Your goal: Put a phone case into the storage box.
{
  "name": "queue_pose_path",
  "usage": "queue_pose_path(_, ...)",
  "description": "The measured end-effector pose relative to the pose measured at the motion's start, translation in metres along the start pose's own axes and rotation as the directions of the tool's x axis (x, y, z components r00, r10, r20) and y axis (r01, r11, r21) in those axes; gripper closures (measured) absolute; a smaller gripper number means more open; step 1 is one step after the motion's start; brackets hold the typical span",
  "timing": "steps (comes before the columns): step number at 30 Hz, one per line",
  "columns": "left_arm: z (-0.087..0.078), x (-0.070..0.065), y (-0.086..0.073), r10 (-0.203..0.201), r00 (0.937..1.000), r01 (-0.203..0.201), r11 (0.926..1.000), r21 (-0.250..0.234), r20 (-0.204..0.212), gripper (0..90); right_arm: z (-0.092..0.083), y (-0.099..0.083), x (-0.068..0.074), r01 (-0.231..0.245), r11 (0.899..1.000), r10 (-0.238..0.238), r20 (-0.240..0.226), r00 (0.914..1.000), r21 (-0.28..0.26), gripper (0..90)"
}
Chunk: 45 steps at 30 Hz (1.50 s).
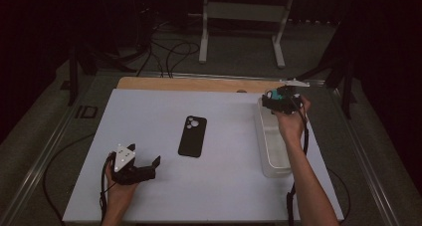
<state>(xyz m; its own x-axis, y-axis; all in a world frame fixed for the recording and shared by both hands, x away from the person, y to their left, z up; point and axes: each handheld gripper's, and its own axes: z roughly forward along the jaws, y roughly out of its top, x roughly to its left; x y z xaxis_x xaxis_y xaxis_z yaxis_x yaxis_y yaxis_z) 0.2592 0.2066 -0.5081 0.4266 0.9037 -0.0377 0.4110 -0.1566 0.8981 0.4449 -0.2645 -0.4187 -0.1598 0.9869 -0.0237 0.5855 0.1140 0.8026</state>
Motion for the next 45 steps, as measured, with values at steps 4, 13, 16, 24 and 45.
queue_pose_path(4, 0.000, 0.000, 0.000, -0.001, 1.0000, 0.001, 1.0000, -0.001, 0.001, 1.3, 0.003, 0.000, 0.000, 0.005, 1.000, -0.005, 0.009, 1.0000, 0.003, 16.6)
queue_pose_path(13, 0.000, 0.000, 0.000, 0.001, 1.0000, -0.001, 1.0000, 0.000, 0.001, 1.3, 0.009, 0.001, 0.001, -0.003, 1.000, 0.003, 0.026, 0.9997, -0.011, 16.6)
queue_pose_path(16, 0.000, 0.000, 0.000, 0.001, 1.0000, -0.001, 1.0000, 0.000, 0.001, 1.3, 0.011, 0.002, 0.001, 0.002, 1.000, -0.002, 0.030, 0.9995, -0.016, 16.6)
queue_pose_path(24, 0.000, 0.000, 0.000, 0.002, 1.0000, -0.002, 1.0000, 0.002, 0.001, 1.3, 0.020, 0.005, 0.002, 0.011, 0.999, -0.009, 0.051, 0.9987, -0.034, 16.5)
queue_pose_path(45, 0.001, 0.000, 0.000, 0.006, 1.0000, -0.006, 1.0000, 0.004, 0.005, 1.6, 0.036, -0.004, -0.001, -0.021, 1.000, 0.020, 0.066, 0.9976, 0.012, 15.9)
